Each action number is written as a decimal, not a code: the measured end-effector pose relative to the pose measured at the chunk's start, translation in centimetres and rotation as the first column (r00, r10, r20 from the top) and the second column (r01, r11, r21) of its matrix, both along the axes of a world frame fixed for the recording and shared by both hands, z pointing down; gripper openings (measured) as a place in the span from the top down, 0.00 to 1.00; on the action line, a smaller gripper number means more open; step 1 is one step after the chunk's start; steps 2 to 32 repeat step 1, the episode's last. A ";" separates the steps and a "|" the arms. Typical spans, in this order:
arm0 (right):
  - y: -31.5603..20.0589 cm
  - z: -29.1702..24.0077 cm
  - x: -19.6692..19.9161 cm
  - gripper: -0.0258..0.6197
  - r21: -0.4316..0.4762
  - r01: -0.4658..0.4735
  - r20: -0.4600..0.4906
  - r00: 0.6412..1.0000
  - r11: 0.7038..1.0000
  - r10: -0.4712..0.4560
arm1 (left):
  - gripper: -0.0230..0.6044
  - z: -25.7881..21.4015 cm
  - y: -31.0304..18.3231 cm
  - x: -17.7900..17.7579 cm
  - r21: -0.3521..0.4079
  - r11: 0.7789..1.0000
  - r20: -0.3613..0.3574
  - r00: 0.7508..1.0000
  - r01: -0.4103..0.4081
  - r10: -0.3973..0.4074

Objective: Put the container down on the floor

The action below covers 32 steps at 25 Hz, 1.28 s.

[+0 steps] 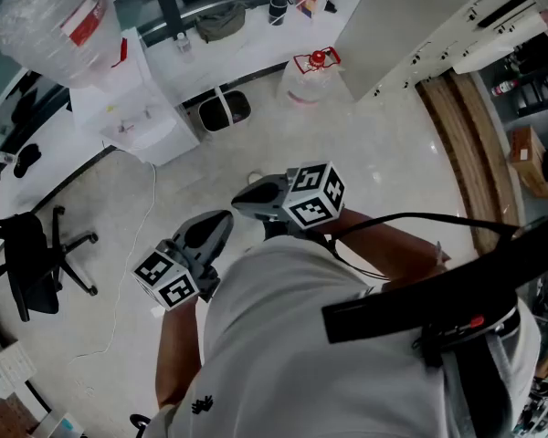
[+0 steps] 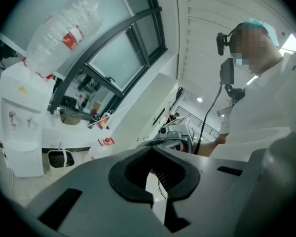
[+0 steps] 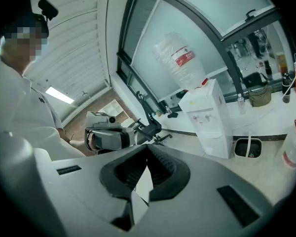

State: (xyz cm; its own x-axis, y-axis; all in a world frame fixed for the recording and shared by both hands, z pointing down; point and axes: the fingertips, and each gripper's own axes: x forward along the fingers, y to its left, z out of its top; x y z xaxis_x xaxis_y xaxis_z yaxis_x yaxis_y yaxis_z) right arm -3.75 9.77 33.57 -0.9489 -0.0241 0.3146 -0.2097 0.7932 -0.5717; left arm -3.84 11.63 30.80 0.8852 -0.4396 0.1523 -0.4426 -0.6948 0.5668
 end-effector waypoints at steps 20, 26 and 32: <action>-0.1 0.0 -0.1 0.93 0.001 -0.001 0.001 1.000 1.000 0.001 | 0.95 0.0 -0.1 -0.1 0.000 1.000 0.000 1.000 0.000 0.000; -0.1 0.0 -0.1 0.93 0.001 -0.001 0.001 1.000 1.000 0.001 | 0.95 0.0 -0.1 -0.1 0.000 1.000 0.000 1.000 0.000 0.000; -0.1 0.0 -0.1 0.93 0.001 -0.001 0.001 1.000 1.000 0.001 | 0.95 0.0 -0.1 -0.1 0.000 1.000 0.000 1.000 0.000 0.000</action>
